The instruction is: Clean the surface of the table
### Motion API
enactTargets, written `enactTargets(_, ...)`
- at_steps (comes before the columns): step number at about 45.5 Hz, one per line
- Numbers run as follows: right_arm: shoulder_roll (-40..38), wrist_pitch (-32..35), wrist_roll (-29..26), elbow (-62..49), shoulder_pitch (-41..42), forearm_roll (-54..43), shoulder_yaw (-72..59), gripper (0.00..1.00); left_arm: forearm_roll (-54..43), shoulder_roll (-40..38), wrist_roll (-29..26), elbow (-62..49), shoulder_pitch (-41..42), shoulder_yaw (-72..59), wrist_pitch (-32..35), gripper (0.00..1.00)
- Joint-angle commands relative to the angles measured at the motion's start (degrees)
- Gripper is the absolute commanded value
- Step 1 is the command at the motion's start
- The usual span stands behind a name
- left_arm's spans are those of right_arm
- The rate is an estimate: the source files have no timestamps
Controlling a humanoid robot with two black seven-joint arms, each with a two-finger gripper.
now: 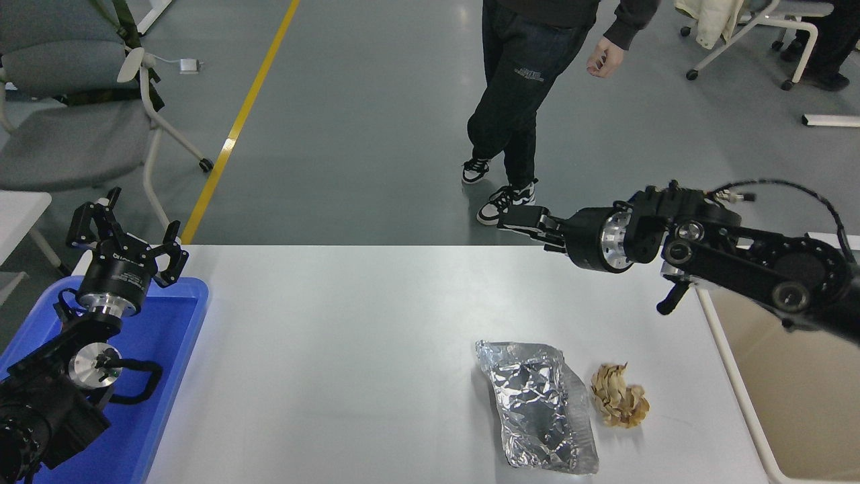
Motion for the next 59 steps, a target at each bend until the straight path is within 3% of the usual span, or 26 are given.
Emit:
enactTargets(1, 2.6, 1.3, -0.5, 0.1, 5.5, -11.5, -11.9, 1.0, 0.0, 0.0, 0.0, 0.0, -0.1, 0.0, 0.0, 1.0)
enactTargets(17, 2.5, 1.3, 0.1, 0.0, 5.7, -17.6, -20.0, 1.0, 0.0, 0.0, 0.0, -0.1, 0.0, 0.0, 0.0, 1.0)
enactTargets(35, 3.6, 1.5, 3.6, -2.0, -0.3, -16.8, -20.2, 1.0, 0.0, 0.0, 0.0, -0.1, -0.1, 0.0, 0.0, 1.0)
enactTargets(59, 5.6, 1.6, 3.9, -6.7, -6.2, -17.0, -19.5, 1.0, 0.0, 0.0, 0.0, 0.0, -0.1, 0.0, 0.0, 1.0)
